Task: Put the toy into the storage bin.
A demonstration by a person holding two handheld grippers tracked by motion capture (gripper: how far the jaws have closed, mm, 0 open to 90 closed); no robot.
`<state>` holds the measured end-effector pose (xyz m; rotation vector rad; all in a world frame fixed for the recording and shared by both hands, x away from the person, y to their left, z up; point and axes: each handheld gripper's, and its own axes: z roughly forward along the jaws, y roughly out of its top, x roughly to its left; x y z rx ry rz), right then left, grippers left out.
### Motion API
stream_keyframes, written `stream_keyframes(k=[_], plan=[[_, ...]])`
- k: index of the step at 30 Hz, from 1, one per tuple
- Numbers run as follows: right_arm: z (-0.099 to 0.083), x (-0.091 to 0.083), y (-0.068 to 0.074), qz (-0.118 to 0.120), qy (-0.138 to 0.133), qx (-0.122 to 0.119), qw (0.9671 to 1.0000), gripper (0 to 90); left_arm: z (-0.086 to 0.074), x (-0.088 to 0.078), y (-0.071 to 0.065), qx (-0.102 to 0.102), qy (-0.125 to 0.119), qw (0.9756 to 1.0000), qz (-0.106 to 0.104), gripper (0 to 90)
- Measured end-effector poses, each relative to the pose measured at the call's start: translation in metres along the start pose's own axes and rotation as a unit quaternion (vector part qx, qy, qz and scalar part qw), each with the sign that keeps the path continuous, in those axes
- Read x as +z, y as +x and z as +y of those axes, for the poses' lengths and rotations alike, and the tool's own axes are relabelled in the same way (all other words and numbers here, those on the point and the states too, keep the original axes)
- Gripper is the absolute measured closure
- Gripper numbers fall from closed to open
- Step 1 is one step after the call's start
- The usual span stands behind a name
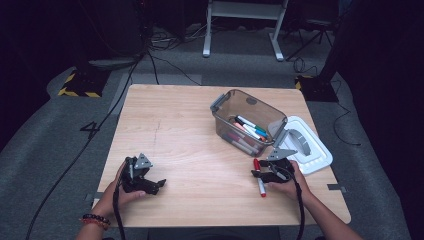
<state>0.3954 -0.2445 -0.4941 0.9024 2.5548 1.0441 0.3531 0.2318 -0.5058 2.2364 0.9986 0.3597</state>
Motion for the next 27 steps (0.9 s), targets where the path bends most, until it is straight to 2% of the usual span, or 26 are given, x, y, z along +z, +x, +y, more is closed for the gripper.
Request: stream_keyframes(k=[3, 6, 7, 9, 17, 20, 24, 27], plan=[[0.001, 0.000, 0.004, 0.007, 0.002, -0.017, 0.9998, 58.7, 0.000, 0.000, 0.000, -0.001, 0.000, 1.0000, 0.000, 0.4], [0.001, -0.001, 0.005, 0.012, 0.003, -0.022, 0.9997, 63.0, 0.000, 0.000, 0.000, -0.001, -0.001, 1.0000, 0.000, 0.4], [0.002, -0.001, 0.007, 0.018, 0.008, -0.028, 0.9994, 69.8, 0.000, 0.000, 0.000, -0.001, -0.001, 1.0000, 0.000, 0.5], [0.003, 0.000, 0.009, 0.021, 0.008, -0.035, 0.9991, 74.1, 0.000, 0.000, 0.000, 0.000, 0.000, 1.0000, 0.000, 0.5], [0.004, -0.001, 0.012, 0.017, 0.008, -0.055, 0.9983, 74.8, 0.000, 0.000, 0.000, 0.000, 0.000, 1.0000, 0.000, 0.5], [0.004, -0.003, 0.015, 0.025, 0.005, -0.062, 0.9978, 74.9, 0.000, 0.000, 0.000, 0.000, 0.000, 1.0000, 0.000, 0.4], [0.005, -0.008, 0.017, 0.026, -0.005, -0.067, 0.9974, 74.9, 0.000, 0.000, 0.000, 0.000, 0.000, 1.0000, 0.000, 0.4], [0.010, -0.019, 0.019, 0.021, -0.028, -0.070, 0.9969, 75.0, 0.000, 0.000, 0.000, -0.001, 0.000, 1.0000, 0.000, 0.5]])
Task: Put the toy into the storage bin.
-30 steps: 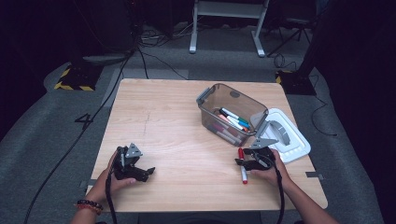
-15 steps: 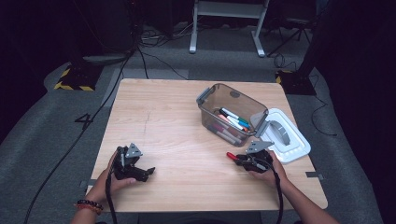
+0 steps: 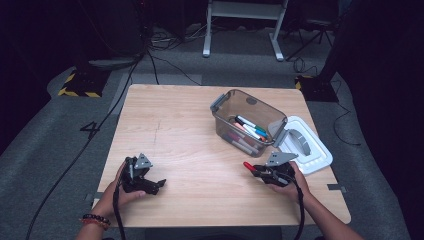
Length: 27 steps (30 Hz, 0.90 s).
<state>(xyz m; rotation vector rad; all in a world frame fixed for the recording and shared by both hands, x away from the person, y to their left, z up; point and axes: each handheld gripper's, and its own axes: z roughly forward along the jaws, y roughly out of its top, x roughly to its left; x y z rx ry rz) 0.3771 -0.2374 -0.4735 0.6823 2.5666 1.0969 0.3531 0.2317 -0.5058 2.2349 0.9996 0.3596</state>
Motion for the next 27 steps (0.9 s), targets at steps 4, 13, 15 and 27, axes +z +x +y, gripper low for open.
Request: stream_keyframes(k=[4, 13, 15, 27], plan=[[0.006, -0.009, 0.004, 0.004, -0.020, -0.006, 0.9998, 75.0, 0.000, 0.000, 0.000, 0.001, 0.001, 1.0000, 0.000, 0.4], [0.019, -0.026, 0.008, 0.016, -0.060, -0.013, 0.9980, 75.0, 0.000, 0.000, 0.000, 0.001, 0.001, 1.0000, 0.000, 0.4], [0.023, -0.029, 0.009, 0.015, -0.066, -0.016, 0.9976, 75.0, 0.000, 0.000, 0.000, 0.001, 0.001, 1.0000, 0.000, 0.4], [0.049, -0.058, 0.013, 0.018, -0.120, -0.026, 0.9923, 75.0, 0.000, 0.000, 0.000, 0.000, 0.000, 1.0000, 0.000, 0.5]])
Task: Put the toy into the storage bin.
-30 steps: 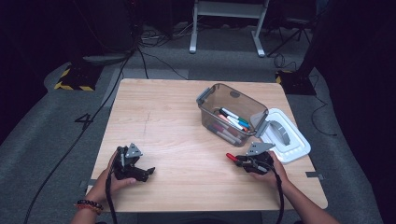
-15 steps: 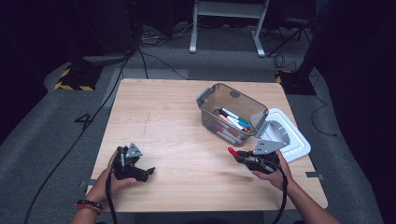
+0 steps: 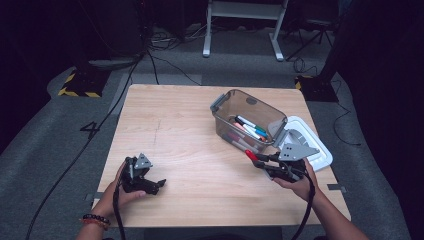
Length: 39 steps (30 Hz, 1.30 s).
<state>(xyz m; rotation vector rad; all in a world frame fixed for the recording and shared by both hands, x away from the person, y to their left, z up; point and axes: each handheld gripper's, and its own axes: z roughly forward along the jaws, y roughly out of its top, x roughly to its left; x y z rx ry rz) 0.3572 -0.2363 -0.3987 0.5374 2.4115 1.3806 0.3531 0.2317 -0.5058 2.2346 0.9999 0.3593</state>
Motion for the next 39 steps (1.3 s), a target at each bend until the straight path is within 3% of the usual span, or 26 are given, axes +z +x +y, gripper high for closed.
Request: stream_keyframes(k=[6, 12, 16, 28, 39], plan=[[0.028, -0.016, -0.009, -0.013, -0.022, -0.007, 0.9996, 75.0, 0.000, 0.000, 0.000, 0.000, 0.000, 1.0000, 0.000, 0.4], [0.054, -0.022, -0.020, -0.028, -0.017, -0.021, 0.9992, 75.0, 0.000, 0.000, 0.000, 0.000, 0.000, 1.0000, 0.000, 0.5], [0.062, -0.020, -0.027, -0.034, -0.014, -0.022, 0.9991, 75.0, 0.000, 0.000, 0.000, 0.000, 0.000, 1.0000, 0.000, 0.4], [0.091, -0.007, -0.066, -0.051, -0.005, -0.014, 0.9986, 75.0, 0.000, 0.000, 0.000, 0.001, 0.000, 1.0000, 0.000, 0.4], [0.100, 0.036, -0.088, -0.046, 0.055, -0.011, 0.9974, 75.0, 0.000, 0.000, 0.000, 0.002, 0.000, 1.0000, -0.001, 0.3]])
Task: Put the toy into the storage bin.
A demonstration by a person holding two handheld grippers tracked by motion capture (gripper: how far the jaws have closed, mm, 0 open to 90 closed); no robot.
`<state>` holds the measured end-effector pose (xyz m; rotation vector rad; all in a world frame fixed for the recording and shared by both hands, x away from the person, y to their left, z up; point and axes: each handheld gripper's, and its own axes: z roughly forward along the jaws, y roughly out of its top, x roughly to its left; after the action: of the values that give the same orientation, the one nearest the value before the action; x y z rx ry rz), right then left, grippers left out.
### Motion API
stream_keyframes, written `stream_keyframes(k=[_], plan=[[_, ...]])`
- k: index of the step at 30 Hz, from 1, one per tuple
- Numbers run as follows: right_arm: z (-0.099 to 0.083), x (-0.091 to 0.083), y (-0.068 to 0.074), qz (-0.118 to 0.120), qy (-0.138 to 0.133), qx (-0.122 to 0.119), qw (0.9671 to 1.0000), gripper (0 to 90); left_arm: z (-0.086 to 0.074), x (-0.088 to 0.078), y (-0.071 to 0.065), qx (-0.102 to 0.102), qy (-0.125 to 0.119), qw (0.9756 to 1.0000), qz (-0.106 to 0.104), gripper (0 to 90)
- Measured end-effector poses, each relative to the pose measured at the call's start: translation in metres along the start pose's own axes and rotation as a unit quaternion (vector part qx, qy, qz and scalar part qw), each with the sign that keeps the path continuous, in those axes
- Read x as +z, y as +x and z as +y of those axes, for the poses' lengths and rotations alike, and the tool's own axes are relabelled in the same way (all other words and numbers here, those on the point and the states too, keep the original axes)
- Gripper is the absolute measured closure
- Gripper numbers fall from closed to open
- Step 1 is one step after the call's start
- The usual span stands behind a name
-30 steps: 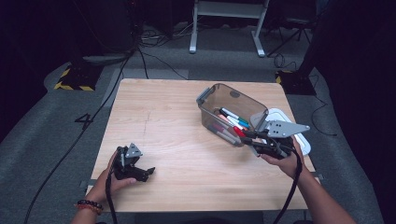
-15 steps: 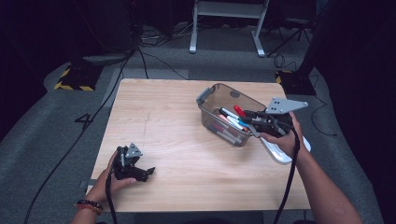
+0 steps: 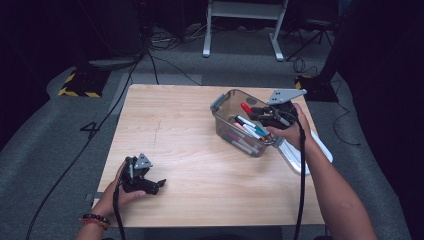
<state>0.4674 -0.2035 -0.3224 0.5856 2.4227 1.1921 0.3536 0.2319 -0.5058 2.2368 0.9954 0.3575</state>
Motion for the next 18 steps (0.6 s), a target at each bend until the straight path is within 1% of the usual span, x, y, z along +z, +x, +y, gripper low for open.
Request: stream_keyframes(k=[1, 3, 4, 6, 7, 9, 10, 11, 12, 15, 18], plan=[[0.001, 0.005, -0.001, -0.001, 0.006, -0.003, 1.0000, 75.0, 0.000, 0.000, 0.000, 0.000, 0.000, 1.0000, 0.000, 0.4], [0.001, 0.013, -0.004, 0.008, 0.011, 0.005, 0.9999, 75.0, 0.000, 0.000, 0.000, 0.002, 0.000, 1.0000, 0.001, 0.3], [0.001, 0.016, -0.004, 0.008, 0.016, 0.006, 0.9998, 75.0, 0.000, 0.000, 0.000, 0.000, 0.000, 1.0000, 0.000, 0.4], [0.000, 0.026, -0.009, 0.012, 0.031, 0.008, 0.9994, 75.0, 0.000, 0.000, 0.000, 0.000, 0.000, 1.0000, 0.000, 0.4], [-0.001, 0.029, -0.010, 0.012, 0.037, 0.009, 0.9992, 75.0, 0.000, 0.000, 0.000, 0.003, 0.001, 1.0000, 0.001, 0.4], [-0.005, 0.038, -0.017, 0.015, 0.052, 0.021, 0.9983, 75.0, 0.000, 0.000, 0.000, 0.003, 0.001, 1.0000, 0.001, 0.4], [-0.007, 0.042, -0.019, 0.015, 0.063, 0.022, 0.9977, 75.0, 0.000, 0.000, 0.000, 0.000, 0.000, 1.0000, 0.000, 0.4], [-0.008, 0.046, -0.020, 0.014, 0.073, 0.023, 0.9969, 75.0, 0.000, 0.000, 0.000, 0.003, 0.001, 1.0000, 0.001, 0.4], [-0.010, 0.050, -0.021, 0.017, 0.081, 0.026, 0.9962, 75.0, 0.000, 0.000, 0.000, 0.001, 0.001, 1.0000, 0.000, 0.3], [-0.014, 0.059, -0.022, 0.028, 0.108, 0.026, 0.9934, 75.0, 0.000, 0.000, 0.000, 0.001, 0.000, 1.0000, 0.000, 0.4], [-0.017, 0.068, -0.020, 0.039, 0.141, 0.025, 0.9889, 75.0, 0.000, 0.000, 0.000, 0.000, 0.000, 1.0000, 0.000, 0.4]])
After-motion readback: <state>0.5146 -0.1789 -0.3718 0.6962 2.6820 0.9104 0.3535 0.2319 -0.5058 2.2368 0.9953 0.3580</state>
